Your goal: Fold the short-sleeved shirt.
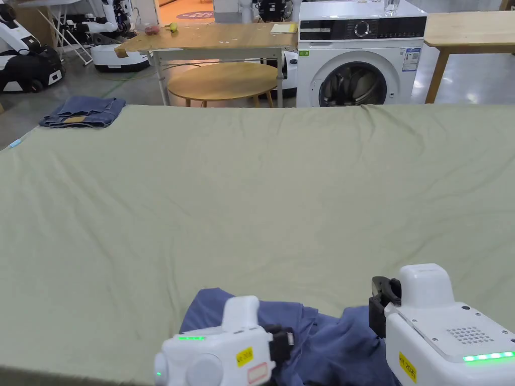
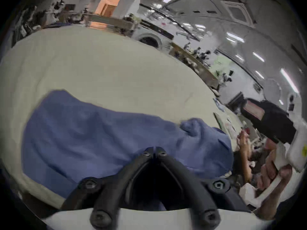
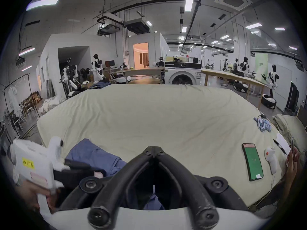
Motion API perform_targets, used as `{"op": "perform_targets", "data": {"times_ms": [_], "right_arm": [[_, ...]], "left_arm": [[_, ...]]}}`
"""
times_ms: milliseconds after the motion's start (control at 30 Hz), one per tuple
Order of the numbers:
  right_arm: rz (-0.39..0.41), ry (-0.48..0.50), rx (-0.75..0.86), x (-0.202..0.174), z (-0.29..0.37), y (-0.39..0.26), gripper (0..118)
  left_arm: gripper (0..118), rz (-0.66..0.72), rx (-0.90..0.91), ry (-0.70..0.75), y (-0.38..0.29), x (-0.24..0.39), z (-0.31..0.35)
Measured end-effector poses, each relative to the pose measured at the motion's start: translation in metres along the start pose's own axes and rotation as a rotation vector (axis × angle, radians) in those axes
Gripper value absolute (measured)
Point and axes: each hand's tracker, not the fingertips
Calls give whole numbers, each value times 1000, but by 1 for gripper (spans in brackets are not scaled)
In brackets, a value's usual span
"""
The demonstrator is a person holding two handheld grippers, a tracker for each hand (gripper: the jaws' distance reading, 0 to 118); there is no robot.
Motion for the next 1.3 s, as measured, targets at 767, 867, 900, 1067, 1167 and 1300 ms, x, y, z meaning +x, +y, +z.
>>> {"op": "perform_targets", "data": {"times_ms": [767,867,900,1067,1167,1300], "right_arm": [[50,15,-38,-37,-11,6,0],[54,17,-51,-35,-11,7,0],[58,11,-50,-35,-10,7,0],[52,-6,-49,-29,-8,9,0],[53,-12,-44,-27,-7,10,0],[59,-12,-44,-28,-8,11,0]], "left_arm": [[118,604,230,-403,-7,-176,56],[118,609,217,-404,3,-158,37],[113,606,219,-394,3,-153,34],[12,698,271,-259,0,-156,24],[12,615,376,-158,4,-157,49],[12,485,488,8,26,-174,100]]}}
